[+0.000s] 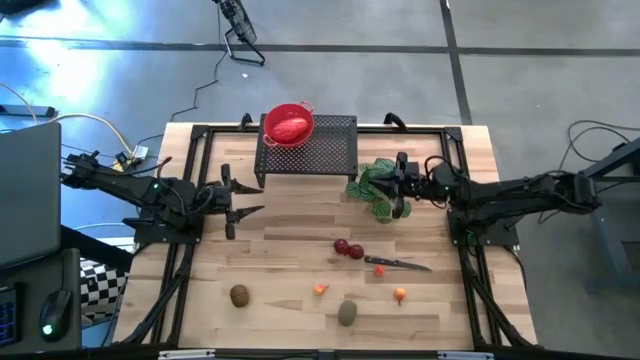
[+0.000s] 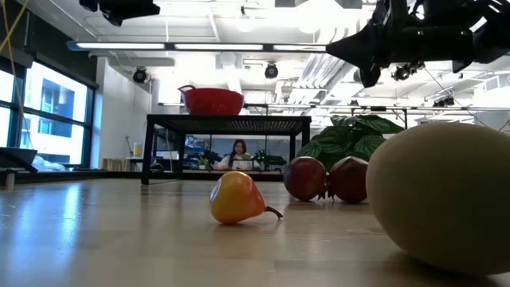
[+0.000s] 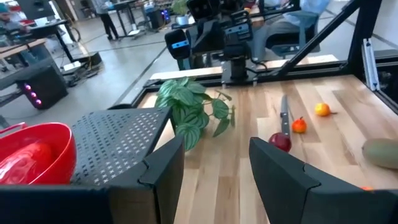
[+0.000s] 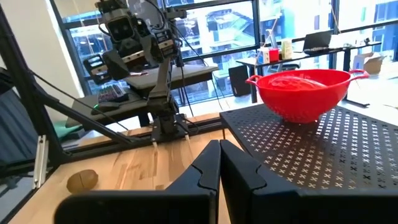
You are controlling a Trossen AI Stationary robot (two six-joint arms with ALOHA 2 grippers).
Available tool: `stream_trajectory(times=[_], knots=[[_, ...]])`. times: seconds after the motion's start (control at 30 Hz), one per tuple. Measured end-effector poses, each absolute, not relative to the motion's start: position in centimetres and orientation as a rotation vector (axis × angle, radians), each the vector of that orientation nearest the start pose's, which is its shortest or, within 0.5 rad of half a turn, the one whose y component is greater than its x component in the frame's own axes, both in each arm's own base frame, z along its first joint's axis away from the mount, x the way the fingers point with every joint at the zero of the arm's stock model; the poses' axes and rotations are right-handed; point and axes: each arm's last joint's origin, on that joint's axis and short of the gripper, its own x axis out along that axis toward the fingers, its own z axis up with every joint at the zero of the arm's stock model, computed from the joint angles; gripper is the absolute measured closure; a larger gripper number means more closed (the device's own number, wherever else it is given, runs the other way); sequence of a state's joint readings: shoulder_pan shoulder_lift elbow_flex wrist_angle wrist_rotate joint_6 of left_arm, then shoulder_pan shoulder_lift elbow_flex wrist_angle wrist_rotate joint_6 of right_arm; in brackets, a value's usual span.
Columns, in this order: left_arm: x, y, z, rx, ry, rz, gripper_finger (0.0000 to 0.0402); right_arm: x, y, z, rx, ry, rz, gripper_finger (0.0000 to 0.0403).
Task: Pick & Place Fruit
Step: Put the left red pomegranate in the red strainer bowl on the shelf
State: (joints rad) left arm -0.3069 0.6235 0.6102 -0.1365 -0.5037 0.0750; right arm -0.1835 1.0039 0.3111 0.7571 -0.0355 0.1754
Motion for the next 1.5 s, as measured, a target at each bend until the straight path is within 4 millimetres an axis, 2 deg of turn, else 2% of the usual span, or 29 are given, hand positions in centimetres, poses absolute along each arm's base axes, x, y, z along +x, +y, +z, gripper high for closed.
stream_trajectory(times=[0.2,0.43,0.63,0.8,1.0,1.07,1.2,1.5], knots=[[14.1,-3.0,30.1,0.120,0.138,0.192,0.0227,19.9,-2.9,22.3,0.165,-0.085,-0.115,0.0400],[14.3,-3.0,30.0,0.026,0.131,0.217,0.0227,20.0,-2.6,22.3,0.106,-0.081,-0.102,0.0400],[15.9,-3.5,29.2,0.027,0.178,0.239,0.0227,19.5,-3.2,22.6,0.066,-0.075,-0.108,0.0400],[17.7,-3.9,28.4,0.044,0.196,0.289,0.0227,18.6,-4.0,22.7,0.104,-0.041,-0.085,0.0400],[18.0,-3.9,28.1,0.044,0.204,0.343,0.0227,18.4,-4.3,22.2,0.181,0.017,-0.095,0.0400],[17.6,-3.5,28.3,0.031,0.190,0.410,0.0227,18.5,-4.3,22.0,0.222,0.027,-0.096,0.0400],[15.5,-1.6,29.4,0.006,0.155,0.510,0.0227,18.7,-3.8,22.0,0.244,0.028,-0.103,0.0400],[10.4,0.5,30.2,-0.017,0.127,0.525,0.0227,19.2,-2.5,23.2,0.209,-0.006,-0.122,0.0400]])
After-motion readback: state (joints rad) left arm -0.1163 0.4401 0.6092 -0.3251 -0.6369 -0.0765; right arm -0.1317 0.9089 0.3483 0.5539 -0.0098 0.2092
